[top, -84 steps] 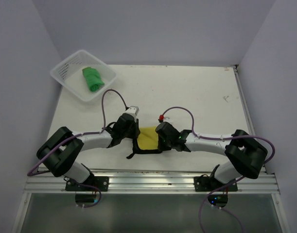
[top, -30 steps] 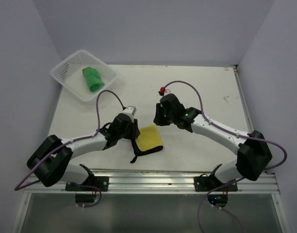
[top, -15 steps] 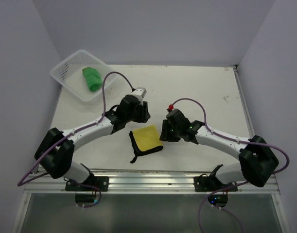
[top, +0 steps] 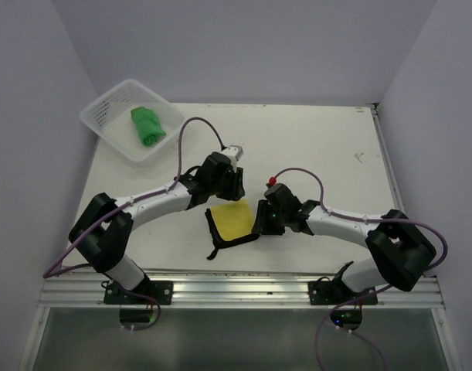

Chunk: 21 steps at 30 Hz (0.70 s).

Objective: Roll the towels
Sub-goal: Fold the towel, then roll the towel

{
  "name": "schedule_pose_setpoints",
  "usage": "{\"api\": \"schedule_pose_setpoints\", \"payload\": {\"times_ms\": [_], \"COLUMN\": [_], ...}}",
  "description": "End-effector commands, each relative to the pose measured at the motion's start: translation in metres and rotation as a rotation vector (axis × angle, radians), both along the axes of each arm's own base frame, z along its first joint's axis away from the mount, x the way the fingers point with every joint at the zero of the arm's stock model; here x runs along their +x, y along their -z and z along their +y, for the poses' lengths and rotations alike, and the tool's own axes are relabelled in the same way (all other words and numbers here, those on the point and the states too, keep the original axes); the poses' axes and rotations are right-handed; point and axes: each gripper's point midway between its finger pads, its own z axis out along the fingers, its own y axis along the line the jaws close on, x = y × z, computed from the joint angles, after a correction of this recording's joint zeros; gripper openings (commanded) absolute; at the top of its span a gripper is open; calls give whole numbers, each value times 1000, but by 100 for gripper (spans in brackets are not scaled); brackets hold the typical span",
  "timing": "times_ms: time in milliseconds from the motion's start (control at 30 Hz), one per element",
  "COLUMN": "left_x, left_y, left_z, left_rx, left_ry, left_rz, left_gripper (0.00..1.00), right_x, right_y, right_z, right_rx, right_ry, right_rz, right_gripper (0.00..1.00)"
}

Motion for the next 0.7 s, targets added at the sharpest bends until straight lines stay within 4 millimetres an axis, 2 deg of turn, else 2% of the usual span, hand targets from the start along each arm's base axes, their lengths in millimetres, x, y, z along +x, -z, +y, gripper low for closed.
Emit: {"api": "schedule_pose_setpoints", "payload": {"times_ms": [0,200,533,667], "left_x": [7,9,8,7], "left_y": [-15,-14,-4,-2], "left_z": [-11,-11,-17,-23], "left_rx": [-25,-6,23,38], "left_ry": [19,22,26,9], "left_rz": [-28,-29,19,61], "left_gripper": [43,43,43,42], "right_x": [1,-3,-6,-5], "right_y": [4,18,22,22], "right_z": [6,10,6,4], "right_rx": [43,60,71,66], "right_ry": [15,11,11,12], "right_rz": [6,36,23,2], "right_gripper": [43,38,8,5]}}
